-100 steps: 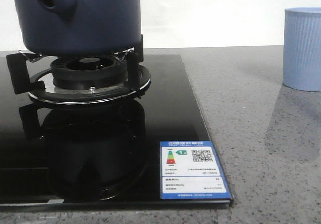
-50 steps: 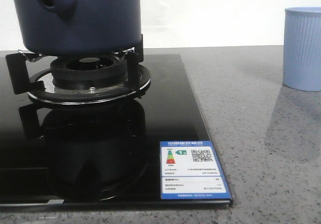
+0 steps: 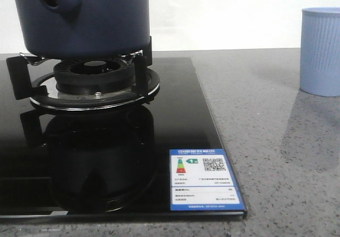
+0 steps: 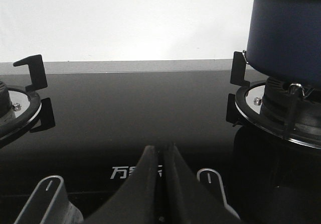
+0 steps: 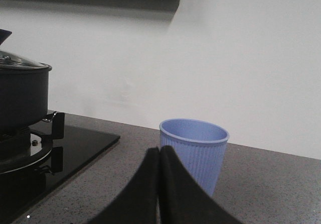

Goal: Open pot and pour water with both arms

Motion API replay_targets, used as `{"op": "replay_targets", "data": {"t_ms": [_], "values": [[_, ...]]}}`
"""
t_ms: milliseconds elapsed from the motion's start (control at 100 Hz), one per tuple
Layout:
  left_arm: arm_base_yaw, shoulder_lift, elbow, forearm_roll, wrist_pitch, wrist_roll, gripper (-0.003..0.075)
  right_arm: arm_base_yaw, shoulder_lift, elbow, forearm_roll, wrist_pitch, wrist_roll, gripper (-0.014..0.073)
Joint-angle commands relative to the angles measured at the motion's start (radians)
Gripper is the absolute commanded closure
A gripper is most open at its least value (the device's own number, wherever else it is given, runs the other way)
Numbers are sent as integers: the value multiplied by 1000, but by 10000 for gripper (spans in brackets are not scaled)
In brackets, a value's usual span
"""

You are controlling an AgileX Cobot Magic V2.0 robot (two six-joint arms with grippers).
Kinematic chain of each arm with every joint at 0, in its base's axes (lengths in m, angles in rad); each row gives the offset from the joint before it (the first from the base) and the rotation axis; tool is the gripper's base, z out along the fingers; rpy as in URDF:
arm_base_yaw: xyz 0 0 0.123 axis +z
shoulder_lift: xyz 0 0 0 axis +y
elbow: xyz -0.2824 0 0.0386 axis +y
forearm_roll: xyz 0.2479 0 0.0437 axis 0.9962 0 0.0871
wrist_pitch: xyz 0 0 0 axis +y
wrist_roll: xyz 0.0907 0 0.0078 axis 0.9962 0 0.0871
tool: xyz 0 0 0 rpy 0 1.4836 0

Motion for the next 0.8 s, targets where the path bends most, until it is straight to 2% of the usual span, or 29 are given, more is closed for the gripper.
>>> {"op": "replay_targets", "data": {"t_ms": [0, 380, 610, 660, 710, 760, 790], "values": [[3, -25, 16, -9, -73, -10, 736, 1, 11, -26, 10, -24, 0, 657], [3, -25, 16, -9, -73, -10, 736, 1, 11, -26, 8, -24, 0, 657], [3, -25, 16, -9, -73, -10, 736, 1, 11, -26, 11, 35, 0, 657], [3, -25, 16, -9, -73, -10, 736, 1, 13, -24, 91, 86, -14, 657], [3, -25, 16, -9, -73, -10, 736, 1, 13, -24, 242, 168, -69, 657], [3, -25, 16, -9, -73, -10, 736, 1, 13, -24, 445, 248, -199, 657], [3, -25, 16, -9, -73, -10, 736, 1, 13, -24, 558, 295, -343, 657]]}}
